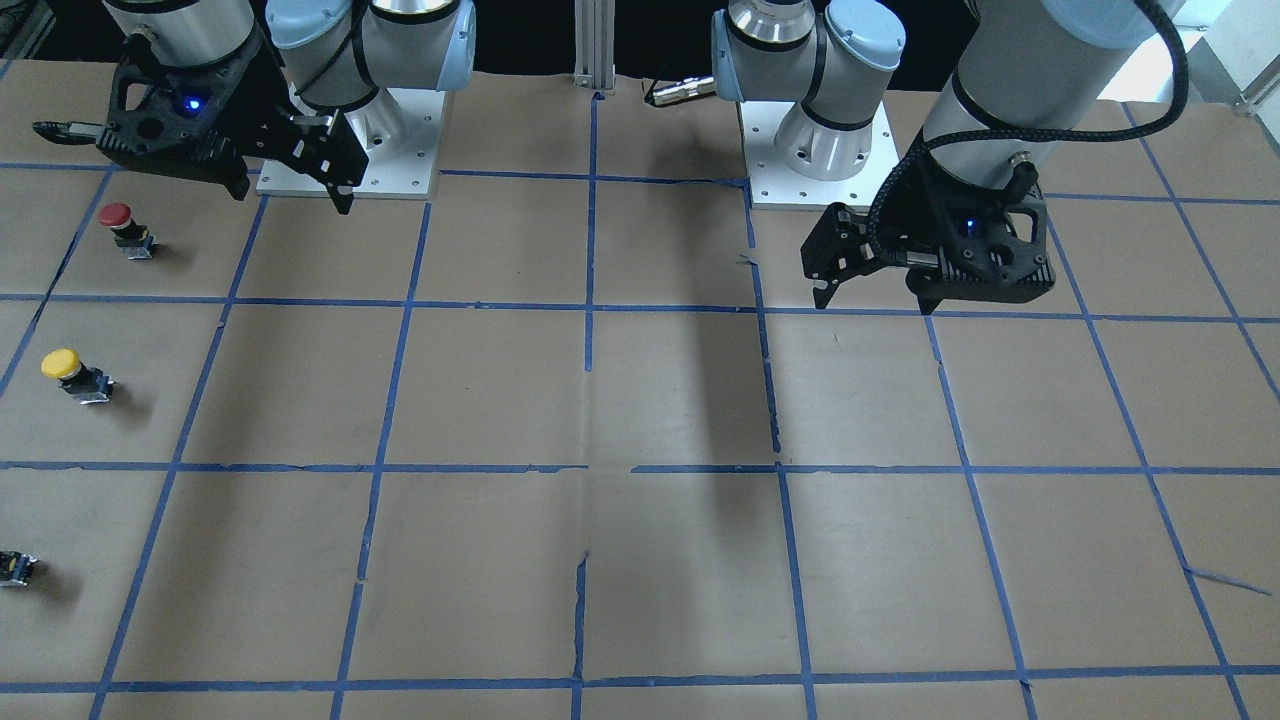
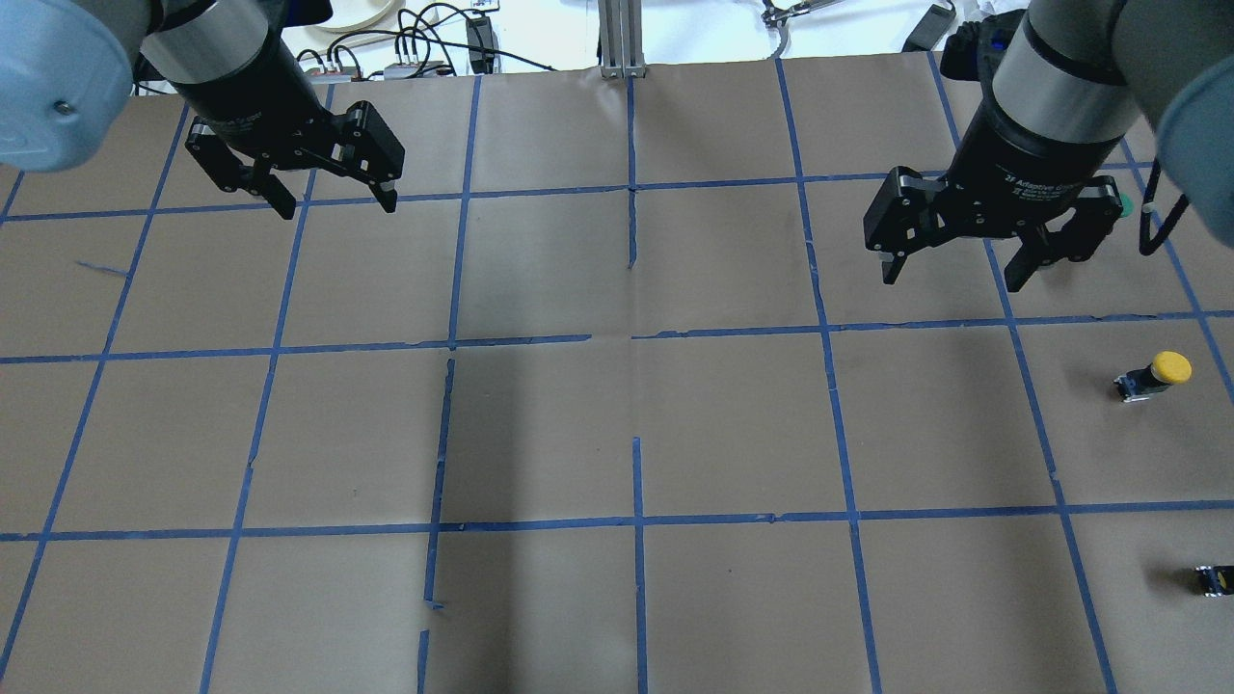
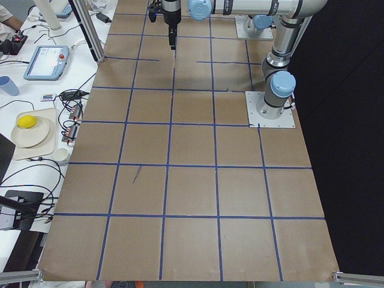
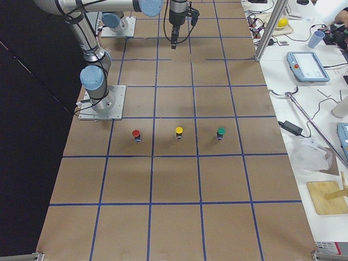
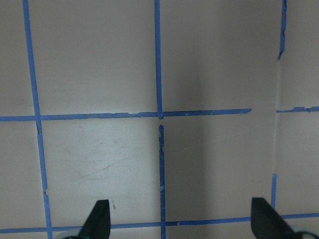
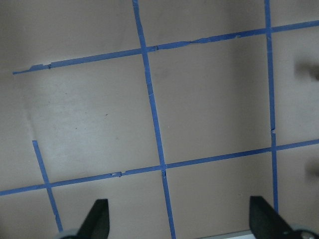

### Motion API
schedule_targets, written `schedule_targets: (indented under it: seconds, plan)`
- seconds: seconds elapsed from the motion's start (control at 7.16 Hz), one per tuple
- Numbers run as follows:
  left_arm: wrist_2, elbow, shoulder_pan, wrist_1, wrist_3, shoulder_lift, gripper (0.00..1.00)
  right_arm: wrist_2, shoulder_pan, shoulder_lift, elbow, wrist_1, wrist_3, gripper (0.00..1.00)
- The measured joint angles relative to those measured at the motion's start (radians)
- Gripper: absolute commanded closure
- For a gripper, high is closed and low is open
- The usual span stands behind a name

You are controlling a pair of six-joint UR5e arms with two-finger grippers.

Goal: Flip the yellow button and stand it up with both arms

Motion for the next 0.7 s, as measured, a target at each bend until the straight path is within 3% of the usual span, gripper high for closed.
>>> schedule_targets:
  seconds: [0.7]
  plan:
    - [-0.001,0.0,0.0,0.001,0.003,-0.001,0.0,0.0,-0.005,-0.002,0.004,-0.001,-0.054,0.0]
